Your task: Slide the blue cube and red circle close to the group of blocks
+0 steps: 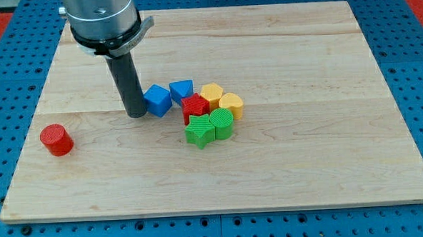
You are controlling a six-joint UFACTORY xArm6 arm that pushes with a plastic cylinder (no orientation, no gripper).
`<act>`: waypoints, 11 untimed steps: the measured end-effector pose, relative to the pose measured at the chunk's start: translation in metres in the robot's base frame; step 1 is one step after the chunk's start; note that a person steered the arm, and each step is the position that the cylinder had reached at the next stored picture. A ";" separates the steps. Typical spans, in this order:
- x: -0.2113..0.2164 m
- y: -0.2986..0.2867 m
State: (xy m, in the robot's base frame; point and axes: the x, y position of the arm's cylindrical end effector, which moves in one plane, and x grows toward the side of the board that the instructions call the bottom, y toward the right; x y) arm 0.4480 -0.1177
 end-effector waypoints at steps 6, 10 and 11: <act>0.055 -0.087; 0.032 0.003; 0.029 -0.012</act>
